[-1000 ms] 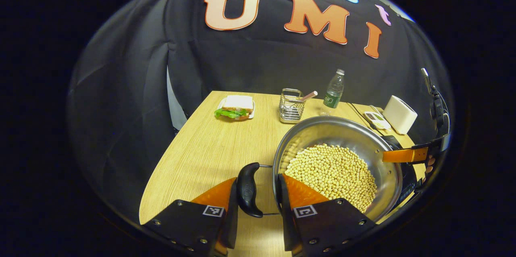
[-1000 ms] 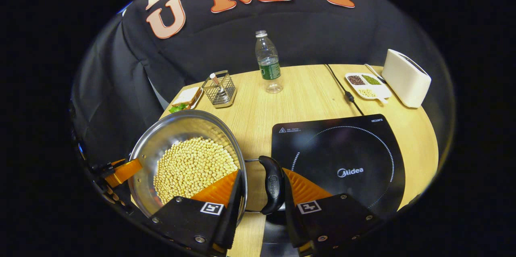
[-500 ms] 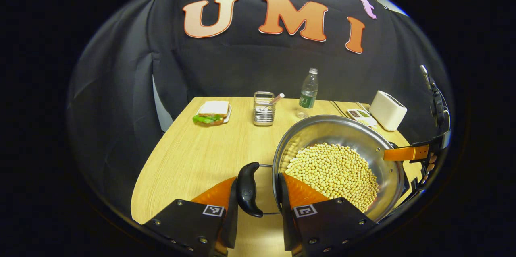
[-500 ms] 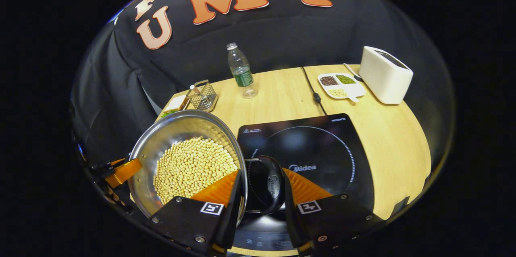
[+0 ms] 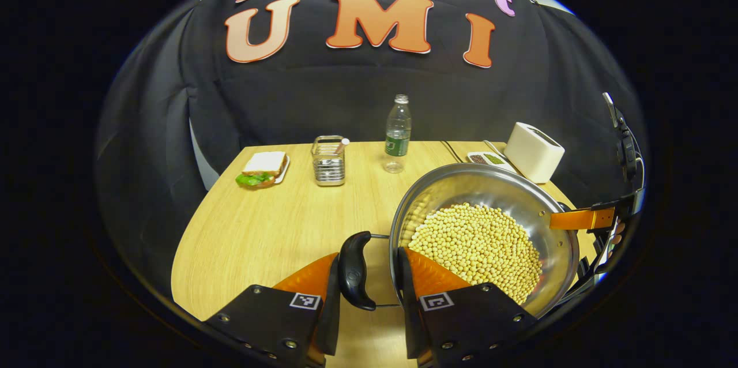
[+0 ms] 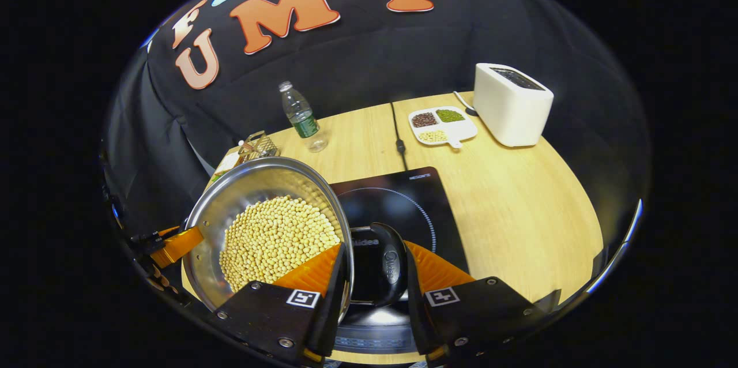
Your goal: First push the handle of the pot to place it horizontally, then grasp the pot with both hands and set it on the induction cooktop.
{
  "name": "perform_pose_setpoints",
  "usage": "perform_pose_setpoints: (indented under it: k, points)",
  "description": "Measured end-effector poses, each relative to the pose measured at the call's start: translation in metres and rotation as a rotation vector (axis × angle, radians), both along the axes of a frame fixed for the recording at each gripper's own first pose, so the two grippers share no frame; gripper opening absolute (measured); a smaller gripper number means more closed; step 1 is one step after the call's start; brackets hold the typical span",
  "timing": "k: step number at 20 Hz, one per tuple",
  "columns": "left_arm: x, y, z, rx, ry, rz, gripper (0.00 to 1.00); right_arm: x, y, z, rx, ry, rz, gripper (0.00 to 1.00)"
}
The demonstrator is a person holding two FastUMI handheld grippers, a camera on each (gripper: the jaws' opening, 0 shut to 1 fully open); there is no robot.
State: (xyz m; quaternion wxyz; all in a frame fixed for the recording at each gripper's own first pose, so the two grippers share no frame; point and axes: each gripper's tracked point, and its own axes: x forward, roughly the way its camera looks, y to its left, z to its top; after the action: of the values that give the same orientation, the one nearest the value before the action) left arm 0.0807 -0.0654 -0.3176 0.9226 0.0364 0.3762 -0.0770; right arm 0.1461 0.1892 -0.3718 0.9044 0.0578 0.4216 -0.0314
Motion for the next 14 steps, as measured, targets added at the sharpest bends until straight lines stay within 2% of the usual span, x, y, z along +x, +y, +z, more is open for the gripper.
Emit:
perform_pose_setpoints:
  k: [7,14]
  points:
    - [0.011,-0.057,-0.023,-0.005,0.032,-0.060,0.47,-0.001,-0.015,-0.001,-0.001,0.017,-0.054,0.52]
    - [0.018,-0.086,-0.047,0.005,0.060,-0.089,0.46,-0.004,-0.020,-0.003,0.010,0.046,-0.086,0.52]
